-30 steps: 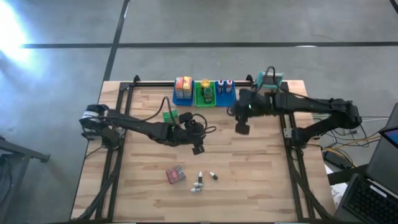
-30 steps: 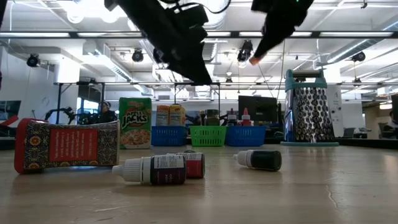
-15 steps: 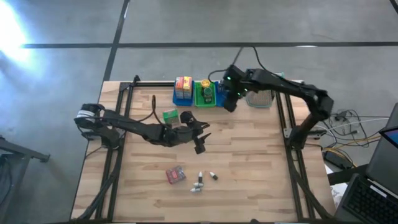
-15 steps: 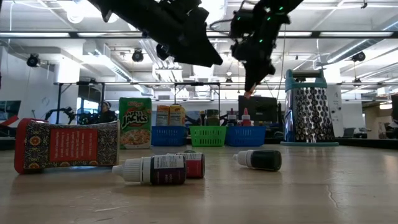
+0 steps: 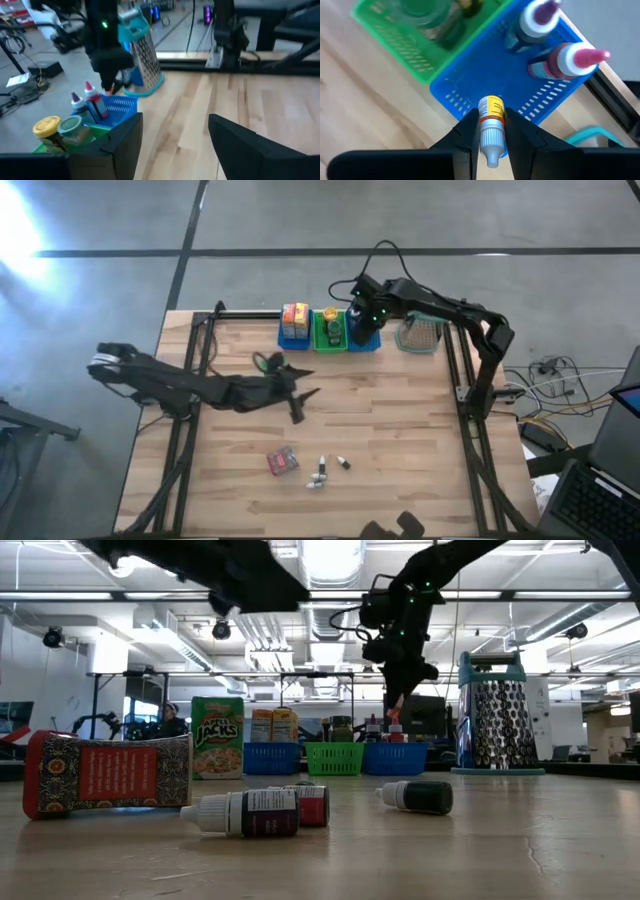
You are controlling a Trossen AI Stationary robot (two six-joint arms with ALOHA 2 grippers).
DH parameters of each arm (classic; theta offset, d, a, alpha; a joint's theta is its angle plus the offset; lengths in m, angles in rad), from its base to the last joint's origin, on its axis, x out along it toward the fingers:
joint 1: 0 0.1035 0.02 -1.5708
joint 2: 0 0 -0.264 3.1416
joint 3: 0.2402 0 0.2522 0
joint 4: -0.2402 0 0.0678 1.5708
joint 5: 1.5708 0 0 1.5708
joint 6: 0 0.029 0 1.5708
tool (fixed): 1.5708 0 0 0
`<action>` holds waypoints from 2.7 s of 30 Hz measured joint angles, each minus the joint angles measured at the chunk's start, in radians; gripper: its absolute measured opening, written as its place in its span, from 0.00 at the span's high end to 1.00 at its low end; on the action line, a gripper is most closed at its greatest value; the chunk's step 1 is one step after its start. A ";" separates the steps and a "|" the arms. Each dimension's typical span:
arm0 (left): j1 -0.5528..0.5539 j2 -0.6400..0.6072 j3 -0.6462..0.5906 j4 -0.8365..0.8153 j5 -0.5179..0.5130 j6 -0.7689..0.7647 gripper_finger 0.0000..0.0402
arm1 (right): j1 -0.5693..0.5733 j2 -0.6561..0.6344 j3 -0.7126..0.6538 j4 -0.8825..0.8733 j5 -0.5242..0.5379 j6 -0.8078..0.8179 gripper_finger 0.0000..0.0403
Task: Pick & Place Kitchen Items
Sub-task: Put the small orange food coloring bottle into the right blue bin, then put the small green food bottle coloring into the right blue bin
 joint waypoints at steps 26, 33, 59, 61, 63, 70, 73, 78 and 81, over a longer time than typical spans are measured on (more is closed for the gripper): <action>0.000 -0.266 -0.221 0.107 0.013 -0.043 0.42 | -0.079 0.171 -0.002 0.062 -0.024 0.112 0.84; 0.000 -0.266 -0.220 0.107 0.013 -0.043 0.42 | -0.086 0.207 -0.002 0.083 -0.024 0.112 0.84; 0.000 -0.265 -0.220 0.107 0.013 -0.054 0.42 | -0.119 0.243 0.000 0.072 -0.047 0.104 0.82; 0.000 -0.265 -0.220 0.107 0.013 -0.055 0.42 | -0.119 0.243 0.000 0.072 -0.047 0.100 0.79; 0.000 -0.265 -0.220 0.107 0.013 -0.054 0.42 | -0.119 0.243 0.000 0.072 -0.047 0.090 0.76; 0.000 -0.265 -0.220 0.107 0.013 -0.054 0.42 | -0.119 0.243 0.000 0.076 -0.050 0.085 0.69; 0.000 -0.265 -0.220 0.107 0.013 -0.055 0.42 | -0.119 0.243 0.000 0.080 -0.050 0.085 0.66; 0.000 -0.265 -0.220 0.107 0.013 -0.055 0.42 | -0.119 0.242 0.000 0.082 -0.050 0.066 0.64; 0.000 -0.265 -0.220 0.107 0.013 -0.054 0.42 | -0.118 0.238 0.000 0.082 -0.048 0.059 0.62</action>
